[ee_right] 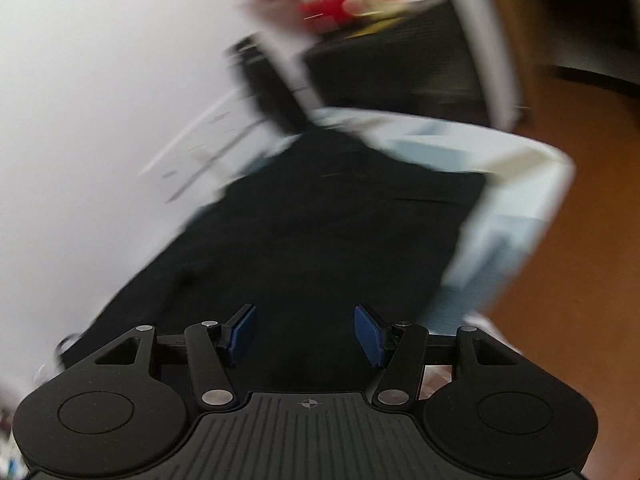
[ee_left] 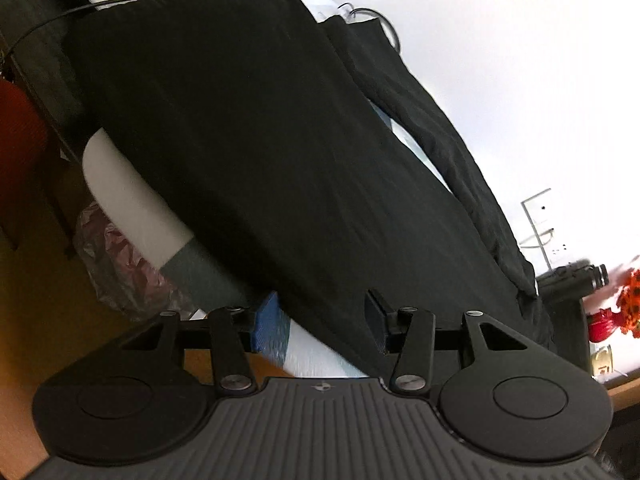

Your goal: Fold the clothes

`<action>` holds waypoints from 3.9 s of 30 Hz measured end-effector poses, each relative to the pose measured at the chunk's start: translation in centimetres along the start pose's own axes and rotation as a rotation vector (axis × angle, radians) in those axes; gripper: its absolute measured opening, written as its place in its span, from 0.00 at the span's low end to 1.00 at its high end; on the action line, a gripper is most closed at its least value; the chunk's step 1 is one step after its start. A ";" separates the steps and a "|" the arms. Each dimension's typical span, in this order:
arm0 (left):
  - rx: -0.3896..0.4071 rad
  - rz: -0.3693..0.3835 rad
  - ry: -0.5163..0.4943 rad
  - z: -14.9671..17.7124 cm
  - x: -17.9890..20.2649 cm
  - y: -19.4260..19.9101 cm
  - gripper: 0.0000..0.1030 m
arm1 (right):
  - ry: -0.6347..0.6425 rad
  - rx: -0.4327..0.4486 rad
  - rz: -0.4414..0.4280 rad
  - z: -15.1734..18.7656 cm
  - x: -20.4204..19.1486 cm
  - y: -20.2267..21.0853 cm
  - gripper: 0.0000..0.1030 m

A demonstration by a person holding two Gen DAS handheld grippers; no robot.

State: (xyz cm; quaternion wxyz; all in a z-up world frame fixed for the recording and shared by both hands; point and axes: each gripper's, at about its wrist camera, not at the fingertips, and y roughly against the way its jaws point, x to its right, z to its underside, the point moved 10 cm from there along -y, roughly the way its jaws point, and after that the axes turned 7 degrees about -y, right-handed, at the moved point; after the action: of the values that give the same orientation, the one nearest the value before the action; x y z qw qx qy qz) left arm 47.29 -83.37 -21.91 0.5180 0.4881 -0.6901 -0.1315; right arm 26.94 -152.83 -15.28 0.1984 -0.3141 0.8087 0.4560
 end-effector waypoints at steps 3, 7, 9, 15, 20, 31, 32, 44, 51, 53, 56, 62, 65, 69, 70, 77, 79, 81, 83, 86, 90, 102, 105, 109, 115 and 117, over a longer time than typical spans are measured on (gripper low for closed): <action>-0.015 -0.014 -0.017 -0.1 0.5 -0.4 0.50 | -0.043 0.025 0.040 -0.3 3.0 1.0 0.50; -0.039 -0.028 -0.038 0.1 1.3 -0.5 0.57 | 0.002 0.116 0.080 -3.2 5.1 2.9 0.49; -0.057 -0.022 -0.036 0.3 1.7 -0.4 0.58 | -0.017 0.157 0.115 -4.9 6.7 3.7 0.50; -0.045 -0.056 -0.064 0.0 1.8 -0.4 0.60 | -0.023 0.272 0.211 -9.8 10.4 4.9 0.50; -0.022 -0.098 -0.061 -0.6 1.0 -0.7 0.61 | -0.062 0.151 0.102 -9.5 10.5 1.3 0.49; -0.031 -0.027 0.106 -1.7 -0.9 -1.6 0.72 | -0.204 -0.061 -0.072 -1.4 6.9 -6.7 0.50; -0.038 -0.029 0.088 -1.7 -0.7 -1.7 0.72 | -0.204 -0.070 -0.076 -0.9 6.5 -6.9 0.50; 0.035 -0.051 -0.006 -2.3 2.4 -3.4 0.27 | -0.191 0.000 -0.034 -1.7 6.9 -6.5 0.50; 0.164 -0.076 -0.093 -4.7 4.2 -2.0 0.07 | -0.201 0.013 -0.004 -2.8 7.9 -8.1 0.47; 0.181 -0.079 -0.130 -5.1 4.9 -1.6 0.06 | -0.209 0.017 0.017 -2.9 8.3 -8.8 0.46; 0.198 -0.067 -0.134 -5.4 5.1 -0.3 0.06 | -0.243 0.043 0.027 -3.2 8.8 -9.6 0.43; 0.232 -0.052 -0.133 -5.7 5.5 1.4 0.06 | -0.297 0.022 -0.009 -3.3 8.0 -11.1 0.07; 0.250 -0.042 -0.148 -5.9 6.0 2.1 0.05 | -0.252 0.096 -0.049 -4.5 6.3 -9.1 0.06; 0.275 -0.005 -0.170 -5.6 7.0 3.9 0.05 | -0.234 0.170 -0.124 -6.2 4.3 -5.2 0.06; 0.284 0.007 -0.183 -5.5 7.4 4.5 0.05 | -0.232 0.188 -0.132 -6.7 4.2 -4.2 0.05; 0.349 0.114 -0.293 -4.8 10.6 9.4 0.05 | -0.249 0.247 -0.117 -8.4 5.4 1.1 0.05; 0.358 0.136 -0.270 -5.8 11.0 9.5 0.05 | -0.243 0.241 -0.107 -8.6 5.7 1.4 0.05; 0.367 0.152 -0.245 -7.1 11.6 9.0 0.05 | -0.237 0.238 -0.107 -9.0 5.3 1.3 0.05; 0.379 0.157 -0.227 -8.9 12.4 8.3 0.05 | -0.236 0.240 -0.118 -9.5 4.3 1.1 0.05; 0.399 0.157 -0.223 -12.2 14.2 6.3 0.05 | -0.213 0.242 -0.142 -10.9 1.6 0.1 0.05; 0.427 0.154 -0.235 -16.8 16.9 3.3 0.05 | -0.182 0.242 -0.162 -13.8 -2.0 -2.1 0.05; 0.345 0.035 -0.274 -27.7 23.9 -14.7 0.05 | -0.174 0.192 -0.136 -20.0 -8.2 -17.0 0.06; 0.266 -0.026 -0.253 -28.1 23.5 -20.6 0.05 | -0.169 0.156 -0.092 -20.2 -8.2 -21.4 0.06; 0.174 -0.108 -0.240 -27.6 21.9 -27.1 0.05 | -0.136 0.116 -0.031 -19.9 -8.2 -26.7 0.06; 0.165 -0.125 -0.257 -27.7 22.2 -31.1 0.05 | -0.127 0.112 0.038 -19.3 -8.0 -31.5 0.06; 0.177 -0.103 -0.263 -28.4 23.0 -31.9 0.05 | -0.132 0.128 0.048 -19.4 -8.0 -32.0 0.06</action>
State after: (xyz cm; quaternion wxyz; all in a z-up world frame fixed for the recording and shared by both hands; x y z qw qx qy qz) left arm 88.69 -108.43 -18.18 0.3708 0.5449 -0.7350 -0.1594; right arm 54.15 -179.33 -20.24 0.2600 -0.2507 0.8285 0.4279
